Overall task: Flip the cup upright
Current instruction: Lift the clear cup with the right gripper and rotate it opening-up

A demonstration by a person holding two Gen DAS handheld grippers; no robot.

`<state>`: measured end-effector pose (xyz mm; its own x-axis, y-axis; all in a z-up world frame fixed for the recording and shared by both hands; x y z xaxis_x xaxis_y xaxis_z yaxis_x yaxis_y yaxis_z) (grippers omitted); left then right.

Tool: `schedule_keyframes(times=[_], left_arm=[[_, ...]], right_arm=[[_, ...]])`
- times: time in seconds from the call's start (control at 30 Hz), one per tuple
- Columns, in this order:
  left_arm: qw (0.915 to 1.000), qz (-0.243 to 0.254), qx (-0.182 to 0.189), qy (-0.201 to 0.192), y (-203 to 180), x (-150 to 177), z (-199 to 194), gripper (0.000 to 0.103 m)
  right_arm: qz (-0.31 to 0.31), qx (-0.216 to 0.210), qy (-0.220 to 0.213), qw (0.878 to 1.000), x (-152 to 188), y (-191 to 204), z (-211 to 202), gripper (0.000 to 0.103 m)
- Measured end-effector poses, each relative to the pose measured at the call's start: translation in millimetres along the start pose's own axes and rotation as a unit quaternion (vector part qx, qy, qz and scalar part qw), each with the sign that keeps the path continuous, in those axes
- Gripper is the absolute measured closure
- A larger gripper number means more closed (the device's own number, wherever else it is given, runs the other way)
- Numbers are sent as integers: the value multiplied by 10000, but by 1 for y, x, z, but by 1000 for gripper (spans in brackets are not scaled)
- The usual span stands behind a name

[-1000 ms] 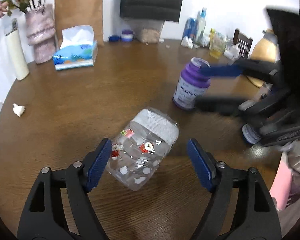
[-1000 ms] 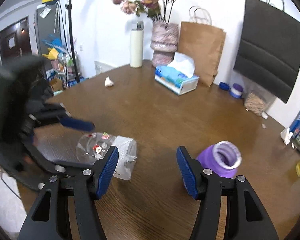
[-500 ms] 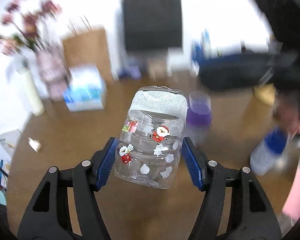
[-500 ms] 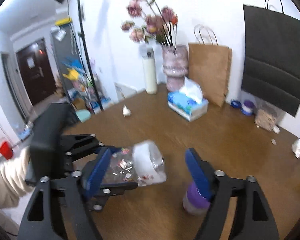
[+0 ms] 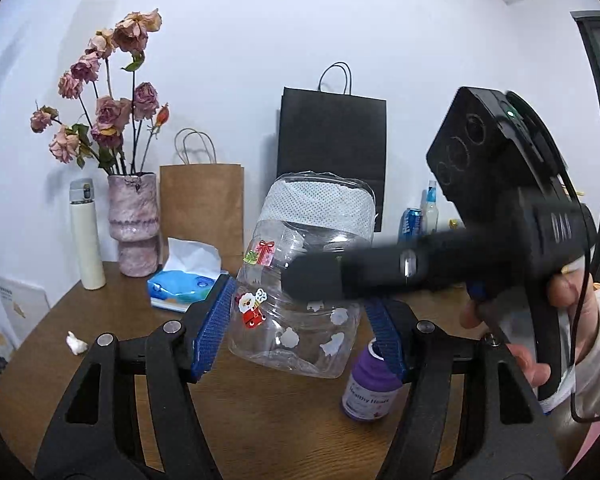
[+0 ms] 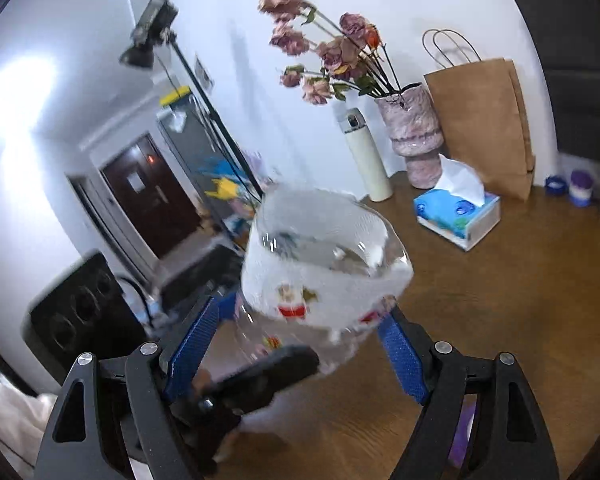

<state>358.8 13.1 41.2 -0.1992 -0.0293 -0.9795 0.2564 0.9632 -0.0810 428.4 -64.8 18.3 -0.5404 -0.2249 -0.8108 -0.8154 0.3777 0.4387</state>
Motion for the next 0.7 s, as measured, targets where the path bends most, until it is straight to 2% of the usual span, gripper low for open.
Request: schedule_keyframes(times=[0.17,0.23,0.3,0.4,0.53,0.6,0.7], left_arm=[[10000,19,85,-43,-6,5,0,41],[9999,23,105,-33,-9,8,0,41],[9999,-9,124,61,-9,10,2,41],[9996,-46,201,168,-7,15,5,41],[9995,-1,215,249,-11,20,5,41],[9992,-40,290,265,-12,21,2,41],[9988,12,345,354,-17,25,-1,41]], right_arm=[[281,-180,-93,9994,-5,-13,0,19],[249,-228,-106,9994,-3,-14,1,34],[14,-30,-107,9999,0,-12,2,34],[-73,-3,-85,9999,5,-15,1,34],[-227,16,-268,9994,15,-15,0,34],[-445,196,-313,9983,18,-9,-2,34],[-882,734,-267,9930,27,6,-1,34]])
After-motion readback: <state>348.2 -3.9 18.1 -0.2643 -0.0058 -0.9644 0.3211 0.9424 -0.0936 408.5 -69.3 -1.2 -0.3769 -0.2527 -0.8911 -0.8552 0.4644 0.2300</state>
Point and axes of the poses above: each gripper's, at about its wrist camera, not at the fingertips, and z roughly the way its jaws point, y to its left, x to its underside, the point moved 4 cm from there along z, roughly the way its jaws point, and after that the axes turned 1 degree about x, right-handed, at the moved point
